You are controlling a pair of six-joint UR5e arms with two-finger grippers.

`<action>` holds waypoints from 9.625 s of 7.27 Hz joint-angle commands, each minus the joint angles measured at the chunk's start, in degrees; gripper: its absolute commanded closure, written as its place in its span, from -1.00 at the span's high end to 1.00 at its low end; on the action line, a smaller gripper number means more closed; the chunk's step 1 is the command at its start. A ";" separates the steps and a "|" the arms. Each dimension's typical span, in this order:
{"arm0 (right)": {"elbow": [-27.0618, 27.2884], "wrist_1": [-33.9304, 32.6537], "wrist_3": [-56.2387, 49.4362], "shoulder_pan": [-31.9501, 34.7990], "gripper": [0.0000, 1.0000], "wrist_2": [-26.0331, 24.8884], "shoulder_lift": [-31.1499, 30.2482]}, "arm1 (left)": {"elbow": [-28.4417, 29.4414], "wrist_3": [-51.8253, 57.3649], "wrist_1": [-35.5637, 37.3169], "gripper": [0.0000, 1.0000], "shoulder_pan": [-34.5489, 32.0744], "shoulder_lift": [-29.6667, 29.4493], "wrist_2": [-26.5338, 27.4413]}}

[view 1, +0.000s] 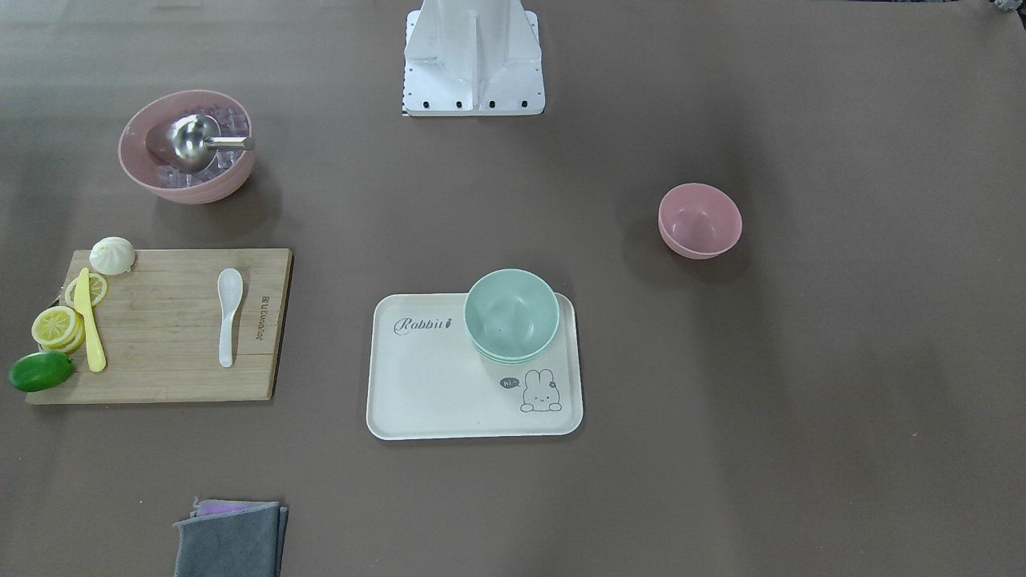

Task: Stack pink bowl on green and place spoon

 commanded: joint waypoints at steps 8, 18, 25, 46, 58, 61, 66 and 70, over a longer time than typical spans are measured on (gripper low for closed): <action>0.18 0.03 0.16 -0.18 1.00 -0.04 1.32 | -4.79 -30.04 -20.65 0.96 16.12 -3.53 -9.91; -0.53 -0.06 -0.90 -3.60 1.00 0.13 4.31 | -5.57 -72.59 -48.59 0.95 45.38 -1.86 8.16; -0.18 -0.14 0.07 -4.75 1.00 0.48 6.33 | -3.72 -73.39 -52.29 -0.06 50.42 0.09 11.34; -14.95 16.20 39.00 -40.61 0.81 -19.03 29.09 | -5.31 -90.61 -34.63 -1.00 41.27 -25.75 1.84; -11.43 16.20 39.09 -34.55 -1.00 -10.86 29.88 | 4.35 -92.72 -35.07 -1.00 47.84 -36.89 11.37; -10.55 16.38 39.97 -34.10 -1.00 -10.77 30.06 | 7.70 -92.72 -35.42 -1.00 49.63 -38.93 12.30; -10.28 16.38 40.06 -34.10 -1.00 -10.77 30.15 | 10.78 -92.64 -36.39 -1.00 50.60 -39.11 12.30; -9.93 16.38 40.23 -34.10 -1.00 -10.85 30.15 | 11.57 -92.64 -36.56 -1.00 51.74 -39.11 12.30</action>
